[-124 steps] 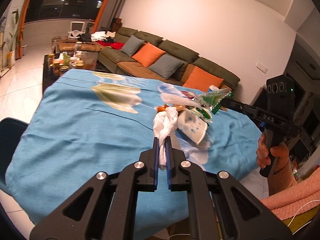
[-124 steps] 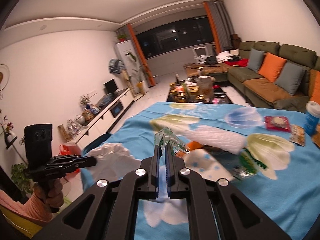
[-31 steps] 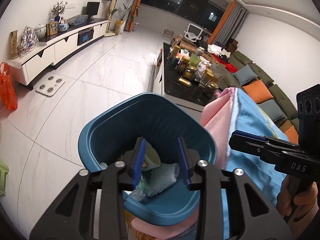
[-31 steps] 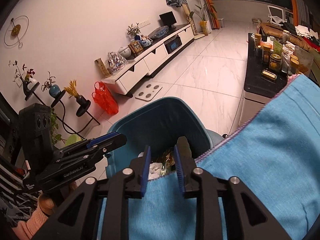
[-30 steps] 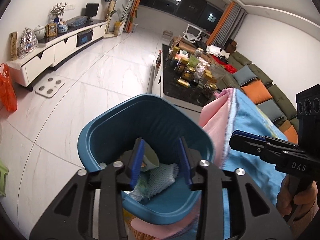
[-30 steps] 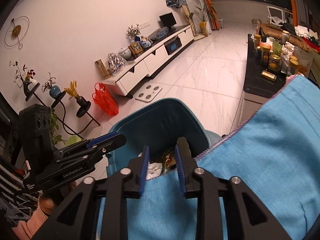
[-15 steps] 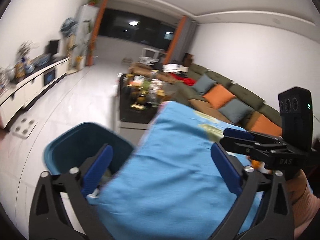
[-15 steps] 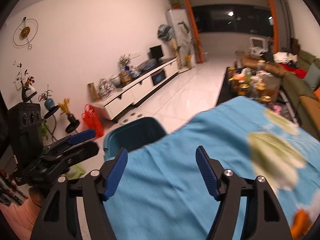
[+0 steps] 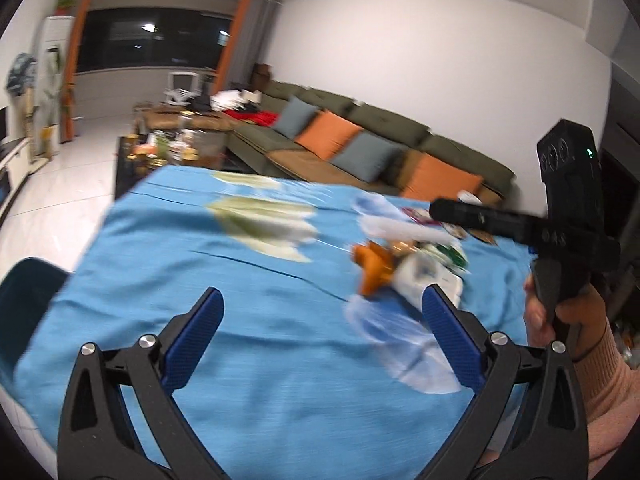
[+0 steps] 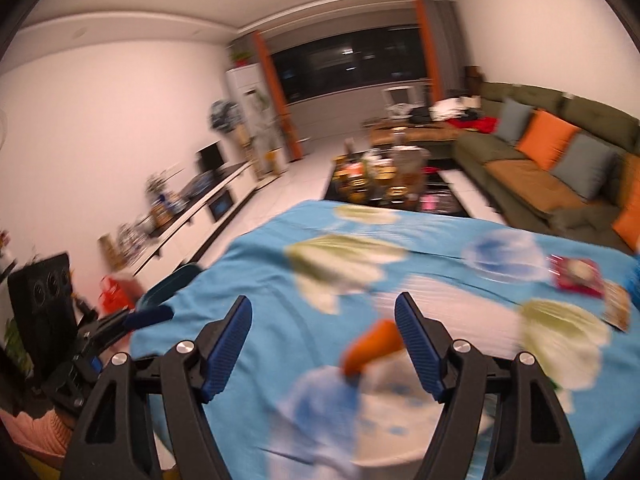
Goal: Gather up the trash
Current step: 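Move both open tools back over the trash on the bedspread, then grasp the blue-dotted paper cup with the left tool while the right tool grasps a white foam net, then carry the paper cup and foam net over the teal bin with both tools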
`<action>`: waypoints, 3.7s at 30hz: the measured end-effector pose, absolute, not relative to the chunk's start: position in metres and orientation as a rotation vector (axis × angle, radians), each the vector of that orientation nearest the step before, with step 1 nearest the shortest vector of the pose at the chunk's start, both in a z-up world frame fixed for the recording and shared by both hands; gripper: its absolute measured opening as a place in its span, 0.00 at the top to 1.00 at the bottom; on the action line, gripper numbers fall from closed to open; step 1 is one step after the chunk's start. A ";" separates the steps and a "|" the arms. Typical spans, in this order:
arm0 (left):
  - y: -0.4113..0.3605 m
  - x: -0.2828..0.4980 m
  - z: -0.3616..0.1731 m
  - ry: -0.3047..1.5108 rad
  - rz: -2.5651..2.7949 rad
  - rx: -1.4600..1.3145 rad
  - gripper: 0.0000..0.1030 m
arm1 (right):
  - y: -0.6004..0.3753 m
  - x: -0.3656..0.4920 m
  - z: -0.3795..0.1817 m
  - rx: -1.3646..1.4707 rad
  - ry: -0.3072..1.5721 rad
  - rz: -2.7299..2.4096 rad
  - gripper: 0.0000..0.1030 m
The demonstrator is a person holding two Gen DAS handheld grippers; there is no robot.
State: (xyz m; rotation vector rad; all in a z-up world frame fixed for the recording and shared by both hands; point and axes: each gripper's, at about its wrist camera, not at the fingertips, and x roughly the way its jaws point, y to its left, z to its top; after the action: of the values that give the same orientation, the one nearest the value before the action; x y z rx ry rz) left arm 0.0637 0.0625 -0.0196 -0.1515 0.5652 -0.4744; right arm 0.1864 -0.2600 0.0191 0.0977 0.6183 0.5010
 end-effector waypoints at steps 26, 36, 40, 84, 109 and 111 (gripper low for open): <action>-0.090 0.107 -0.078 0.871 -0.620 0.038 0.50 | -0.356 0.193 -0.023 0.302 0.690 0.376 0.33; -0.071 0.110 -0.081 0.882 -0.605 -0.010 0.86 | -0.358 0.219 -0.034 0.389 0.756 0.428 0.42; -0.056 0.108 -0.081 0.874 -0.605 -0.041 0.89 | -0.355 0.225 -0.037 0.404 0.775 0.443 0.43; 0.091 0.058 -0.029 0.684 -0.402 -0.200 0.96 | -0.303 0.202 0.013 0.367 0.636 0.644 0.96; 0.124 0.066 -0.048 0.720 -0.316 -0.254 0.95 | -0.239 0.211 -0.007 0.331 0.715 0.772 0.96; 0.127 0.063 -0.044 0.707 -0.311 -0.258 0.96 | -0.233 0.212 -0.004 0.327 0.710 0.782 0.96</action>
State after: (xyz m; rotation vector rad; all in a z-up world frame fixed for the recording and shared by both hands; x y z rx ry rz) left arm 0.0631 0.1274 -0.0442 -0.2582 0.7075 -0.3108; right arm 0.2119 -0.2331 -0.0035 0.3274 0.7103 0.7823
